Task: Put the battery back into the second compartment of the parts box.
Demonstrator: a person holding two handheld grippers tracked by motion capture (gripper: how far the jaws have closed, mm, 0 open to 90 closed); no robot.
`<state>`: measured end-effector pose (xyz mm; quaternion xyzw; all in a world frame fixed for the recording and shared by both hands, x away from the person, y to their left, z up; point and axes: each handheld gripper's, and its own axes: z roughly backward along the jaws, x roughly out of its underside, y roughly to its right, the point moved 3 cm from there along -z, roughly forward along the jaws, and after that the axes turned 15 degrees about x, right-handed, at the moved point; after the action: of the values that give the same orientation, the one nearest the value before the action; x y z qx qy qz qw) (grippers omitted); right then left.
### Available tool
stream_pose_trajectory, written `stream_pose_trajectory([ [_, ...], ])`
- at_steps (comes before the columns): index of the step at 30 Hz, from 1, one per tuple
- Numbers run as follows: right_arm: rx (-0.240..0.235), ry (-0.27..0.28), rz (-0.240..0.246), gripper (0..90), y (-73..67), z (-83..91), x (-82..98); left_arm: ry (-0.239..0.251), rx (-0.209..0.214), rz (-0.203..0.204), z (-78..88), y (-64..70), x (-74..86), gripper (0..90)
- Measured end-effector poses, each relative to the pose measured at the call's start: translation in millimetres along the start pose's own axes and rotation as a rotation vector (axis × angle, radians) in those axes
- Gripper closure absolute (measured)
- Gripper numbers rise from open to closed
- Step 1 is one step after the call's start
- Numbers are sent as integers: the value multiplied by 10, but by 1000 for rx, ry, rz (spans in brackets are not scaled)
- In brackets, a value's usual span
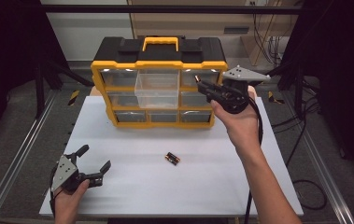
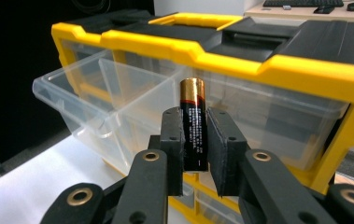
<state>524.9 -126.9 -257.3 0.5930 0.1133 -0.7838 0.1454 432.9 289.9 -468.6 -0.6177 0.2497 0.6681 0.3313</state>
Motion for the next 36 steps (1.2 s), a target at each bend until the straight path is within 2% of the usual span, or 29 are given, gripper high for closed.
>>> stream_pose_trajectory([
  [12,-29,32,12,770,-95,-20,-186,-12,8,-9,-31,11,8,12],
  [19,-48,44,-18,770,-145,-66,-232,-8,11,-10,-21,27,-3,12],
  [27,-61,48,19,770,-247,-94,-333,-9,12,-8,-24,22,2,12],
  [36,-70,47,18,770,-332,-133,-343,0,8,-3,0,12,-6,12],
])
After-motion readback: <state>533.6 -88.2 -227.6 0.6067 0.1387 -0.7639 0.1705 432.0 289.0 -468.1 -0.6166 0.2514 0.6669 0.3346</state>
